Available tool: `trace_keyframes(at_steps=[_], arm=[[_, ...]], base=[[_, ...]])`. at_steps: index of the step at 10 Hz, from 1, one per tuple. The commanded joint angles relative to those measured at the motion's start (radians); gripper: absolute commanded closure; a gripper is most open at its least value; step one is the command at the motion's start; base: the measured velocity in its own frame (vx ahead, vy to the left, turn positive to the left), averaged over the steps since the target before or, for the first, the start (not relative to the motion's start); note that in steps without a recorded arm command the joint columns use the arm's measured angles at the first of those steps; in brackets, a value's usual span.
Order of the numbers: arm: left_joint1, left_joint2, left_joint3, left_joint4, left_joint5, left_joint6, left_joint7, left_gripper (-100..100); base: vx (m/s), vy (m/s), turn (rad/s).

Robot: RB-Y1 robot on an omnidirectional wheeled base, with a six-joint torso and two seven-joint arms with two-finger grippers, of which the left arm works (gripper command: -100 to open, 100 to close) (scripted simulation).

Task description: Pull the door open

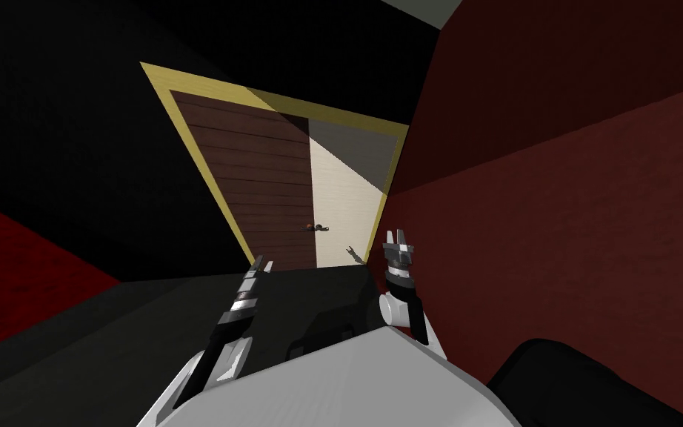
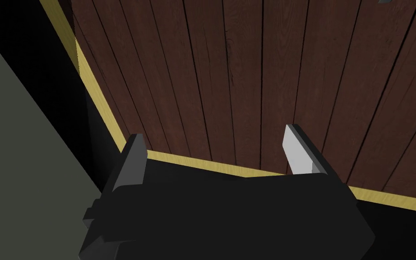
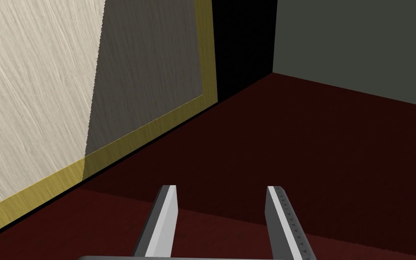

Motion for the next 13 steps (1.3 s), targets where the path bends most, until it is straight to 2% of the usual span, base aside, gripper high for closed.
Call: trace_keyframes(at_steps=[1,4,5,13], arm=[[-0.009,0.008,0.003,0.041,0.005,-0.013,0.007,-100],[-0.024,0.019,0.005,0.109,0.013,-0.029,0.016,-100],[-0.034,0.026,0.007,0.154,0.018,-0.040,0.022,-100],[-0.074,0.053,0.014,0.331,0.039,-0.083,0.046,-100]], base=[[0.115,-0.029,-0.058],[0.098,-0.025,-0.046],[0.149,-0.011,-0.071],[0.114,-0.024,-0.051]])
